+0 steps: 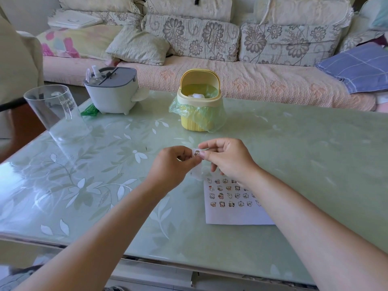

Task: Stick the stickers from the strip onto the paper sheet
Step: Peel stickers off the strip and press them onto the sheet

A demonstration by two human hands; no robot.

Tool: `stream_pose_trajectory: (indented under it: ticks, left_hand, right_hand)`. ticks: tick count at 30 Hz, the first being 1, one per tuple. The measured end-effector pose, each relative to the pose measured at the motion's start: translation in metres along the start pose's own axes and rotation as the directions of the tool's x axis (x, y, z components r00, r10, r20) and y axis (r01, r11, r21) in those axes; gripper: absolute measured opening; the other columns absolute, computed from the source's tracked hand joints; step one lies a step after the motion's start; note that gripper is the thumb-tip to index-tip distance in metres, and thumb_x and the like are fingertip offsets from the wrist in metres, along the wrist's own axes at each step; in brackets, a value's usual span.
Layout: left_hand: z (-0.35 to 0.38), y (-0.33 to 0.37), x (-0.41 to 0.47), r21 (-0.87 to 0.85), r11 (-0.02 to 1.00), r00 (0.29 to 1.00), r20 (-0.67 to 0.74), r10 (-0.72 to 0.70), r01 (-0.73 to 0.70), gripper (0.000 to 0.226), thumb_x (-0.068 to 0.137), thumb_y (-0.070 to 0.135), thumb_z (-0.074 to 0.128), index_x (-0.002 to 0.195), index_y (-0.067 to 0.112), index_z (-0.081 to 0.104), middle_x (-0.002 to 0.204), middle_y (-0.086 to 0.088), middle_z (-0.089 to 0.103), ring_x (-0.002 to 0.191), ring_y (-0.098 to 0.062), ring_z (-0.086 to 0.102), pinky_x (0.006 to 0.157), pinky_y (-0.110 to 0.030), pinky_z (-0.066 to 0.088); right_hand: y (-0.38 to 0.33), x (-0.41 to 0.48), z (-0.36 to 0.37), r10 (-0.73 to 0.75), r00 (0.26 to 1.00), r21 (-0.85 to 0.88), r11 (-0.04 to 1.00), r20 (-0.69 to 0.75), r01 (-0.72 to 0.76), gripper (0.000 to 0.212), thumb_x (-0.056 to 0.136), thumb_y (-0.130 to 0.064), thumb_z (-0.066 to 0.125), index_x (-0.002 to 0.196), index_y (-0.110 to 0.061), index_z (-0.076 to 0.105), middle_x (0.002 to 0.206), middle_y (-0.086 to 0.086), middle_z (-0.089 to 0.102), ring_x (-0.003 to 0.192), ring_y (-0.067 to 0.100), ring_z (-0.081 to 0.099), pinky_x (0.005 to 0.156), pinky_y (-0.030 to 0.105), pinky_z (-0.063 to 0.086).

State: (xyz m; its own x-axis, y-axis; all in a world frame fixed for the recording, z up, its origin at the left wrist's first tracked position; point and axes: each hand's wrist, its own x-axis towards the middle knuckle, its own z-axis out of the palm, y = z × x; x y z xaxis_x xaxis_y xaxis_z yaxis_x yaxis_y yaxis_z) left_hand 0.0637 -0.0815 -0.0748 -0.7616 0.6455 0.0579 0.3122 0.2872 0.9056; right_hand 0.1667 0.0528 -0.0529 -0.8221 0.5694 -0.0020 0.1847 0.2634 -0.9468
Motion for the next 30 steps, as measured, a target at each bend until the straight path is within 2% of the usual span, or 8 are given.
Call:
stream_pose_trajectory:
  ticks: [5, 9, 13, 19, 24, 26, 28, 30]
  left_hand:
    - [-0.001, 0.007, -0.003, -0.056, 0.995, 0.996, 0.036, -0.085, 0.087, 0.013, 0.084, 0.025, 0.071, 0.079, 0.013, 0.07, 0.069, 0.002, 0.059, 0.059, -0.01, 0.051, 0.055, -0.021, 0.037]
    - [-0.002, 0.017, -0.004, -0.235, 0.936, 0.965, 0.075, -0.251, 0.262, 0.027, 0.091, 0.029, 0.058, 0.089, 0.007, 0.073, 0.082, 0.001, 0.068, 0.063, -0.014, 0.056, 0.058, -0.023, 0.038]
    - [0.0, 0.016, -0.005, -0.264, 0.9, 0.937, 0.063, -0.343, 0.347, 0.026, 0.089, 0.029, 0.06, 0.087, 0.007, 0.074, 0.074, 0.004, 0.067, 0.062, -0.017, 0.056, 0.056, -0.024, 0.035]
    - [0.003, 0.015, -0.004, -0.249, 0.893, 0.925, 0.039, -0.379, 0.376, 0.025, 0.088, 0.027, 0.058, 0.082, 0.008, 0.073, 0.074, 0.004, 0.07, 0.063, -0.017, 0.056, 0.056, -0.025, 0.034]
    - [0.007, 0.012, -0.001, -0.186, 0.92, 0.935, -0.017, -0.353, 0.344, 0.029, 0.088, 0.029, 0.058, 0.086, 0.004, 0.073, 0.085, -0.011, 0.072, 0.062, -0.018, 0.052, 0.057, -0.024, 0.039]
    - [0.009, 0.008, 0.001, -0.083, 0.947, 0.947, -0.06, -0.315, 0.309, 0.031, 0.089, 0.033, 0.057, 0.081, 0.007, 0.073, 0.072, -0.011, 0.066, 0.058, -0.018, 0.049, 0.059, -0.027, 0.04]
    - [0.012, 0.003, 0.003, 0.065, 0.963, 0.962, -0.104, -0.255, 0.262, 0.035, 0.09, 0.036, 0.055, 0.077, 0.008, 0.071, 0.057, 0.0, 0.059, 0.05, -0.016, 0.045, 0.055, -0.026, 0.036]
    - [0.017, 0.001, 0.003, 0.21, 0.957, 0.977, -0.112, -0.179, 0.199, 0.039, 0.09, 0.039, 0.052, 0.077, 0.006, 0.068, 0.055, 0.0, 0.056, 0.049, -0.017, 0.042, 0.053, -0.026, 0.034]
  right_hand:
    - [0.002, 0.0, -0.001, -0.102, 0.994, -0.184, 0.978, -0.023, 0.096, 0.012, 0.085, -0.021, 0.08, 0.097, -0.023, 0.08, 0.06, -0.021, 0.064, 0.049, -0.007, 0.054, 0.054, 0.006, 0.039]
    - [0.002, -0.003, -0.003, -0.251, 0.968, -0.331, 0.915, -0.019, 0.231, 0.011, 0.085, -0.024, 0.079, 0.096, -0.027, 0.08, 0.054, -0.036, 0.056, 0.055, -0.009, 0.054, 0.056, 0.006, 0.034]
    - [0.008, -0.004, 0.002, -0.457, 0.889, -0.511, 0.761, 0.013, 0.399, 0.014, 0.084, -0.025, 0.08, 0.097, -0.03, 0.08, 0.087, -0.02, 0.07, 0.065, -0.013, 0.054, 0.062, 0.008, 0.033]
    - [0.014, -0.003, 0.005, -0.572, 0.819, -0.591, 0.648, 0.037, 0.479, 0.01, 0.083, -0.028, 0.081, 0.093, -0.03, 0.08, 0.089, -0.015, 0.068, 0.056, -0.003, 0.047, 0.057, 0.011, 0.032]
    - [0.012, -0.006, 0.003, -0.486, 0.873, -0.499, 0.747, 0.042, 0.44, 0.006, 0.084, -0.026, 0.08, 0.085, -0.032, 0.079, 0.088, -0.017, 0.063, 0.06, 0.003, 0.052, 0.057, 0.013, 0.033]
    - [0.013, -0.007, 0.0, -0.416, 0.909, -0.429, 0.818, 0.022, 0.384, 0.008, 0.084, -0.025, 0.079, 0.082, -0.033, 0.077, 0.088, -0.016, 0.064, 0.057, 0.009, 0.05, 0.059, 0.017, 0.039]
    - [0.013, -0.008, -0.005, -0.342, 0.94, -0.363, 0.876, -0.002, 0.318, 0.011, 0.084, -0.023, 0.079, 0.078, -0.032, 0.076, 0.084, -0.015, 0.065, 0.055, 0.009, 0.048, 0.059, 0.017, 0.041]
    - [0.013, -0.01, -0.014, -0.246, 0.969, -0.299, 0.926, -0.014, 0.23, 0.009, 0.084, -0.023, 0.078, 0.078, -0.03, 0.076, 0.068, -0.013, 0.064, 0.051, 0.007, 0.046, 0.057, 0.018, 0.04]
